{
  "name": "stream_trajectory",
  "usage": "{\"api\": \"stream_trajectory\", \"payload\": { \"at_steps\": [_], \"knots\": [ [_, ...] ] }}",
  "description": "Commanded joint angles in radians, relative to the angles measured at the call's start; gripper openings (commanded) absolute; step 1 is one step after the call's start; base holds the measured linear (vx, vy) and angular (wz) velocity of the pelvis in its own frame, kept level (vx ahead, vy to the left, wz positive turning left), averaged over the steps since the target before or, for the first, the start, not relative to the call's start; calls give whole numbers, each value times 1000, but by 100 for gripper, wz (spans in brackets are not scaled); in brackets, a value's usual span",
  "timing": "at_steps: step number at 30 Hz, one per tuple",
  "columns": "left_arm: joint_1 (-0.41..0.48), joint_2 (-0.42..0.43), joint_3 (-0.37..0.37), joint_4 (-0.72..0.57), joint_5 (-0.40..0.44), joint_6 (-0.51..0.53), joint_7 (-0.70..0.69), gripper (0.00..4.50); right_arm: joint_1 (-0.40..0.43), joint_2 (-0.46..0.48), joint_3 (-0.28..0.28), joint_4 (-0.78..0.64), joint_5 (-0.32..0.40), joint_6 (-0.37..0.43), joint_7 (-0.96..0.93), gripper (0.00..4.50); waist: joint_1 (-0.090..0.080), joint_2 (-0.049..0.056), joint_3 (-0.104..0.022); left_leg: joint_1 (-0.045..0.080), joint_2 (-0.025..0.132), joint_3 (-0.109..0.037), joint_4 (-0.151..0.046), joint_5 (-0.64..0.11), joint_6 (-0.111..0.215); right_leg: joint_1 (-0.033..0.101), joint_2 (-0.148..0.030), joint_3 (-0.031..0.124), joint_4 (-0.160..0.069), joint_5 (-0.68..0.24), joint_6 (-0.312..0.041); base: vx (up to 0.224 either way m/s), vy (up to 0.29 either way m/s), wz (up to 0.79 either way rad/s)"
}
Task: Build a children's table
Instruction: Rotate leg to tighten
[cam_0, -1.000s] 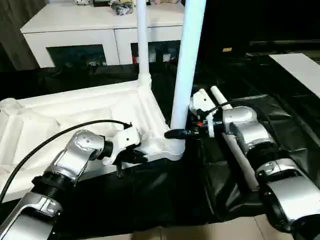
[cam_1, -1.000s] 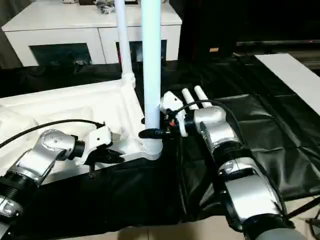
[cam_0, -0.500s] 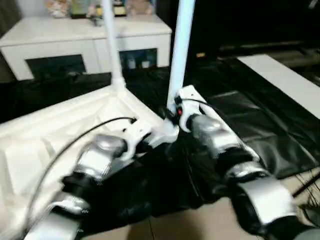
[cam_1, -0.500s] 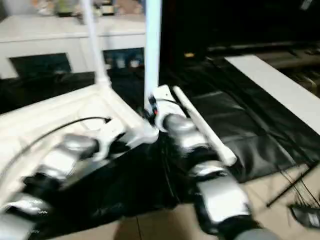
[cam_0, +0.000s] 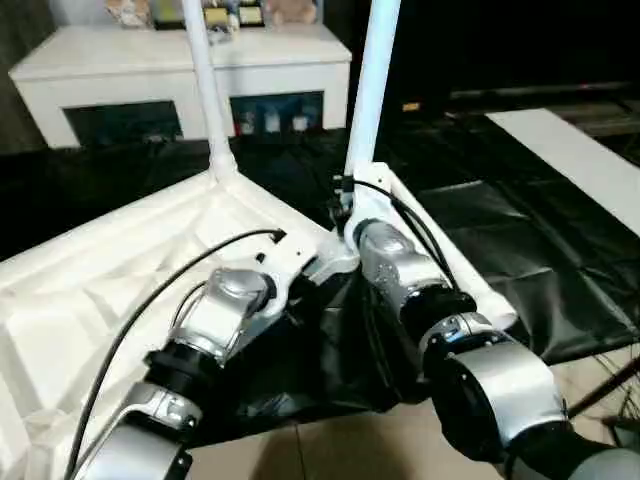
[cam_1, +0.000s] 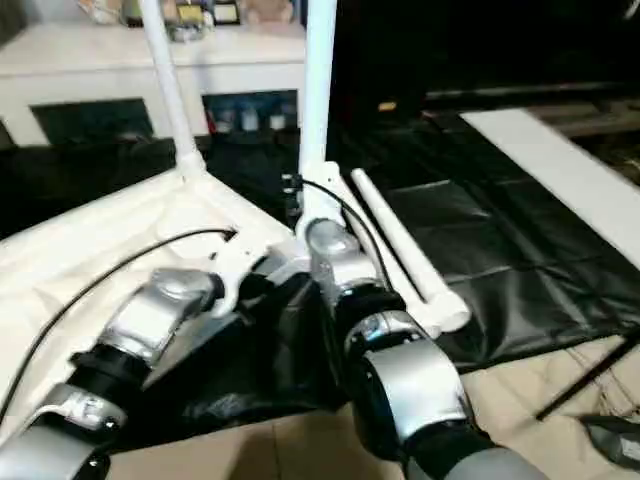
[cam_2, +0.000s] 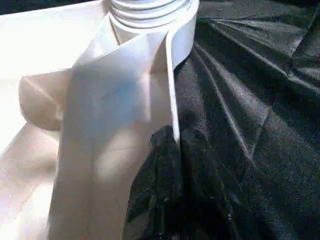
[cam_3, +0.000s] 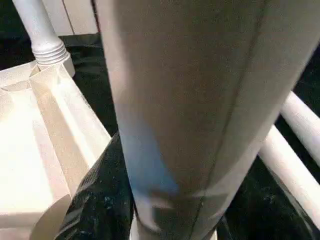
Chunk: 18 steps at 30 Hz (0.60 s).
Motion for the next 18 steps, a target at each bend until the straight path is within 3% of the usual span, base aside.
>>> {"api": "stream_trajectory", "payload": {
  "at_steps": [1, 4, 6, 10, 12, 14, 18],
  "knots": [
    [13, 11, -17, -10, 7, 7, -12, 0, 61, 11, -17, 111, 15, 100, 12, 181, -6, 18, -18, -15, 18, 5, -86, -266, -29, 30, -71, 51, -99, -112, -177, 0, 0, 0],
    [14, 18, -18, -12, 4, 5, -23, 0, 51, 16, -16, 110, 10, 99, 40, 181, -8, 18, -17, -14, 20, 8, -88, -269, -27, 28, -72, 52, -103, -122, -175, 0, 0, 0],
    [14, 22, -20, -9, 2, -1, -25, 0, 46, 17, -29, 108, 16, 93, 49, 237, -11, 20, -16, -13, 21, 10, -89, -275, -26, 26, -73, 52, -105, -133, -174, 0, 0, 0],
    [10, 38, -20, 0, -15, -45, -62, 0, 20, 10, -34, 104, 18, 97, 93, 267, -9, 27, -22, -9, 23, 17, -85, -240, -20, 26, -76, 53, -105, -88, -196, 0, 0, 0],
    [13, 49, -24, -6, -21, -65, -85, 0, 13, 3, -30, 95, 15, 98, 119, 291, -12, 19, -24, -23, 19, 18, -81, -154, -7, 43, -71, 48, -93, 12, -205, 0, 0, 0],
    [17, 65, -27, -13, -27, -77, -115, 0, 1, -11, -12, 77, 4, 96, 172, 296, -11, 30, -28, -23, 16, 21, -73, -90, 9, 44, -73, 50, -87, 90, -218, 0, 0, 0],
    [20, 94, -38, -21, -31, -124, -160, 0, -1, -38, -11, 29, 11, 106, 259, 330, -11, 32, -38, -27, 13, 25, -56, 36, 45, 48, -65, 44, -67, 341, -248, 0, 0, 0]
  ]
}}
